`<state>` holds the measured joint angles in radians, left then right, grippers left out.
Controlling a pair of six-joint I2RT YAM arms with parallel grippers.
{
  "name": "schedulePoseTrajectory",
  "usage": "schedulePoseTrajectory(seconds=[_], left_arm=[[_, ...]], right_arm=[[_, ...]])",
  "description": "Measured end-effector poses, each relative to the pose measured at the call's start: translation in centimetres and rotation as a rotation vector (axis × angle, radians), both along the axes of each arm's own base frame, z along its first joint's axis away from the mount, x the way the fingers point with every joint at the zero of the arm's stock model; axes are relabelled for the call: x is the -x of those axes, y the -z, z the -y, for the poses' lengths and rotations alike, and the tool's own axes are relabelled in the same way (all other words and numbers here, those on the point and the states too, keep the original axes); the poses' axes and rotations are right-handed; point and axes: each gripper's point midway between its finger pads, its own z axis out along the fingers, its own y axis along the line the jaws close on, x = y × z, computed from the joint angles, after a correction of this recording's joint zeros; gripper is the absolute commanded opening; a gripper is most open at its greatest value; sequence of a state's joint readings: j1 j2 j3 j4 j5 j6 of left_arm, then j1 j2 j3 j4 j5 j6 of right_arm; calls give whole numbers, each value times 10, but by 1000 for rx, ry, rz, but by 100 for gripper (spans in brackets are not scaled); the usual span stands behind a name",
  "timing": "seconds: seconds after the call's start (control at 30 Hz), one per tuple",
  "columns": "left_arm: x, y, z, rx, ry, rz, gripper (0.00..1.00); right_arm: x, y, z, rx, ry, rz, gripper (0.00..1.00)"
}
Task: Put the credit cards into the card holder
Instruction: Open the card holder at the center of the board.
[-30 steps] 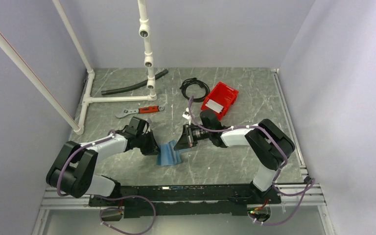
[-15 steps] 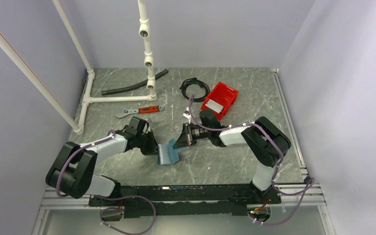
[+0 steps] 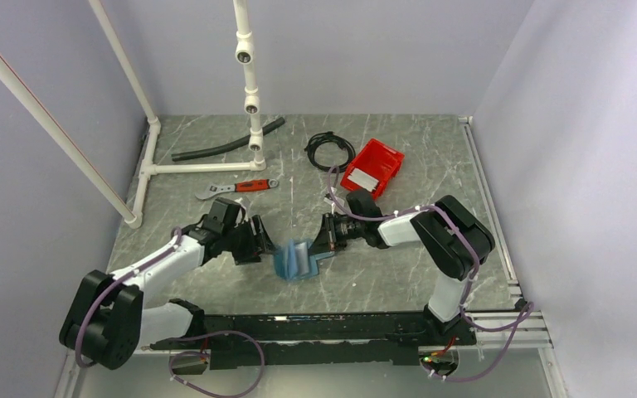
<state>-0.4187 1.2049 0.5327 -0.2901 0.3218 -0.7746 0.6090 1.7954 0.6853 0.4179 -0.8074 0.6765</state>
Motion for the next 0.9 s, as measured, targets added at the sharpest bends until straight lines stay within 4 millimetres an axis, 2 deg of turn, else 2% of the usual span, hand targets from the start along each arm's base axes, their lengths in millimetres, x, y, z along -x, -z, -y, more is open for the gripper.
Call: schedulePoseTrajectory(seconds=[0.13, 0.23, 0.5, 0.6, 0.77, 0.9], left_arm=[[4, -5, -5, -11, -8, 8, 80], [6, -11, -4, -2, 0, 20, 99], [4, -18, 12, 45, 51, 20, 99], [1, -18, 20, 36, 73, 9, 96], [3, -11, 31, 19, 111, -10, 99], [8, -11, 37, 19, 139, -8, 99]], right_arm=[[1, 5, 3, 24, 3, 1, 0], [3, 7, 4, 35, -1, 4, 0], [15, -3, -6, 40, -37, 27, 0], [18, -10, -11, 34, -52, 41, 0], [17, -24, -17, 25, -53, 70, 0], [14, -27, -18, 26, -46, 79, 0]])
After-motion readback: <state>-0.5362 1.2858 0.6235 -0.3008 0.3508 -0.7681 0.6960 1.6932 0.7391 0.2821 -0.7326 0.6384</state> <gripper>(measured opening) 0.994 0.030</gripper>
